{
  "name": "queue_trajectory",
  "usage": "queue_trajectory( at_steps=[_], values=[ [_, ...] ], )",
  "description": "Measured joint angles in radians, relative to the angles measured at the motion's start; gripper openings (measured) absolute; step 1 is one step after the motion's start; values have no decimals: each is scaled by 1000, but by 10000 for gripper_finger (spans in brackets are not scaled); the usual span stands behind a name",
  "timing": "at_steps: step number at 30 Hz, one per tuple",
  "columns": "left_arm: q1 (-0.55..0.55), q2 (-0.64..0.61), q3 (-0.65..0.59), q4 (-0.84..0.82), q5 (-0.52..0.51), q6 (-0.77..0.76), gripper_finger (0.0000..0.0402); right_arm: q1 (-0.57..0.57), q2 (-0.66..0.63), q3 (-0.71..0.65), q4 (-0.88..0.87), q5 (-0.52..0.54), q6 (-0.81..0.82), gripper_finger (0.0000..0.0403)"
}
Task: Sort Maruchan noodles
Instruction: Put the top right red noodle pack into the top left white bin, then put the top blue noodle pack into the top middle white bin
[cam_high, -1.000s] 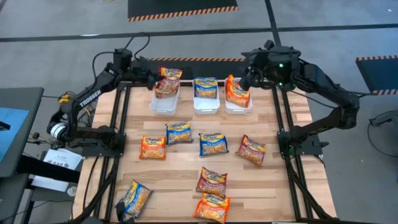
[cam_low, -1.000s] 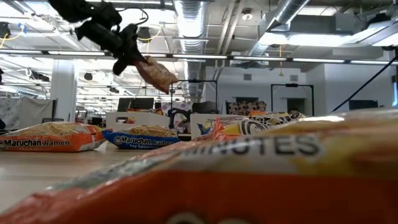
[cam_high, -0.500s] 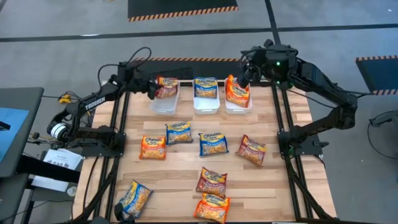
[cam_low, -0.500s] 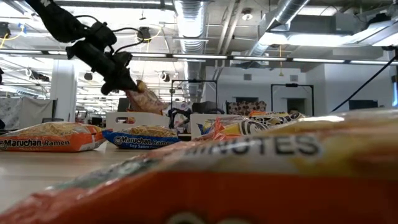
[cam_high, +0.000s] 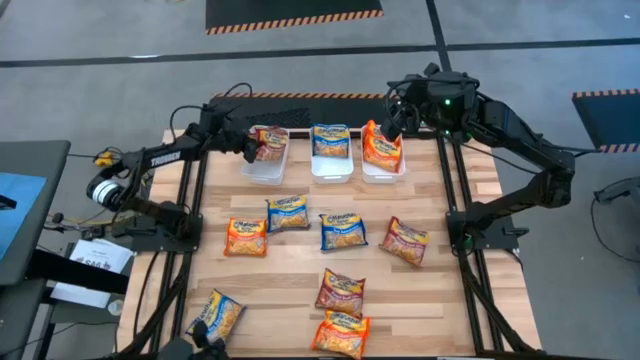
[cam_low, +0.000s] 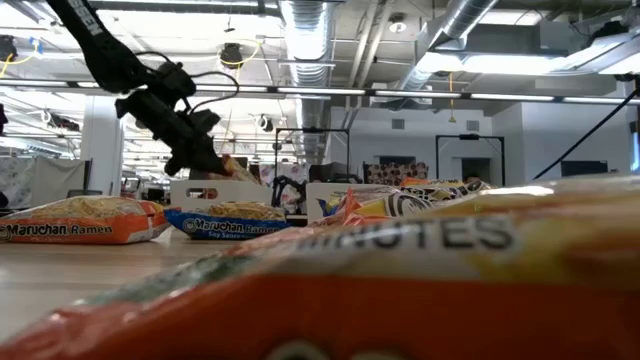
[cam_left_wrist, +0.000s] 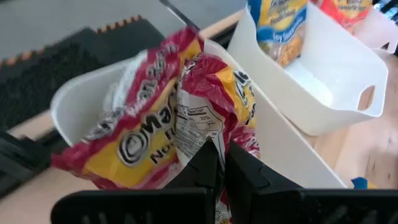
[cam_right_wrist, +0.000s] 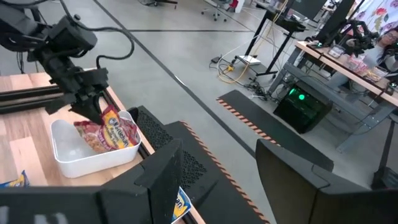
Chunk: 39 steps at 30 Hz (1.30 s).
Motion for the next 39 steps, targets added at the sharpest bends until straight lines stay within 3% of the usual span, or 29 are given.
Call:
queue_trajectory(
  at_steps=[6, 18, 25, 34, 39],
  values=[
    [0, 34, 2, 26, 12, -17, 30, 0, 0, 0, 0, 0, 0, 230],
    [0, 35, 6, -17, -14, -44, 138, -9, 0, 0, 1, 0, 0, 230],
    [0, 35, 105, -205, -43, 29, 180, -13, 0, 0, 1, 0, 0, 230],
    [0, 35, 290, -435, -81, 6, 185, -13, 0, 0, -14, 0, 0, 230],
    [0, 35, 421, -612, 88, -4, 185, -13, 0, 0, -13, -5, 0, 230]
  ],
)
